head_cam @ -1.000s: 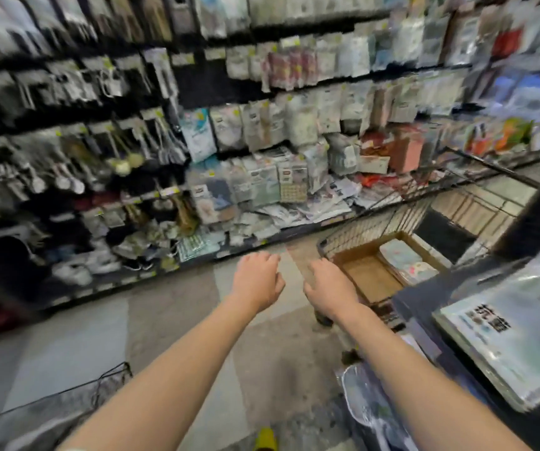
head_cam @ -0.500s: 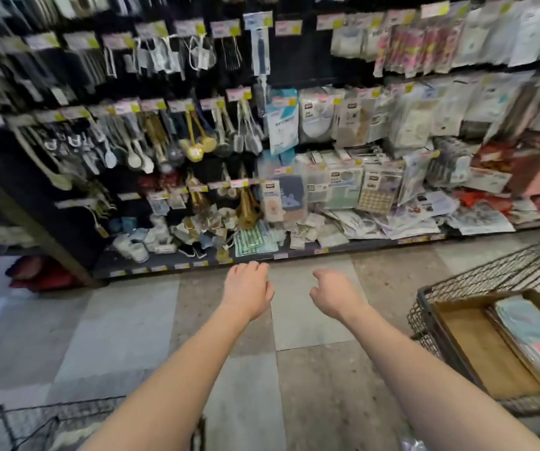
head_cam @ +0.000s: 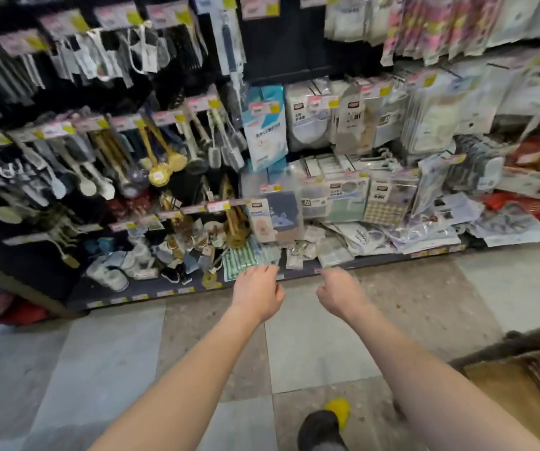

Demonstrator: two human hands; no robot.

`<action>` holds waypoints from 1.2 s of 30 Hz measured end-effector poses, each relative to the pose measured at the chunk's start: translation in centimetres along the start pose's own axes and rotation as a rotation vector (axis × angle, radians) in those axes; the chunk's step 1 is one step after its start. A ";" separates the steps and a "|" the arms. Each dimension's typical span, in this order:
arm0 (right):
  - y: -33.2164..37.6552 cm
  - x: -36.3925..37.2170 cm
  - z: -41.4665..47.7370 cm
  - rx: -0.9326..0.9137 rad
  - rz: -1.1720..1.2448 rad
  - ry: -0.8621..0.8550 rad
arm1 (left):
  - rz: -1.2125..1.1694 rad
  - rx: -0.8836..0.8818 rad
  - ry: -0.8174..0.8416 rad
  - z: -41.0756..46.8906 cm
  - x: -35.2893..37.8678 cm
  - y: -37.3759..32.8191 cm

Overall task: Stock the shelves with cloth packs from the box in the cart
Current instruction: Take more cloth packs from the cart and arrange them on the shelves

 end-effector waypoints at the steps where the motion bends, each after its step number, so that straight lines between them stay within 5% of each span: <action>1: -1.2 -1.2 1.6 0.012 0.001 0.000 | -0.001 -0.004 0.022 2.1 -0.2 -1.3; 12: -19.4 -13.6 10.5 0.301 0.023 -0.077 | 0.075 0.248 0.074 22.9 -2.6 -19.8; 24: -41.7 -20.0 11.3 0.858 0.242 -0.362 | 0.156 0.874 0.181 39.5 1.0 -48.3; 36: -49.9 -20.3 0.7 1.628 0.518 -0.631 | 0.286 1.626 0.325 34.9 5.2 -72.5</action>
Point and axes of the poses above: each hand's wrist, its own z-axis towards the middle knuckle, its own x-axis out of the palm, y = z × x, the point moved 1 cm from there along z, towards the middle knuckle, and after that the axes turned 5 degrees about -x, right-handed, at the moved point
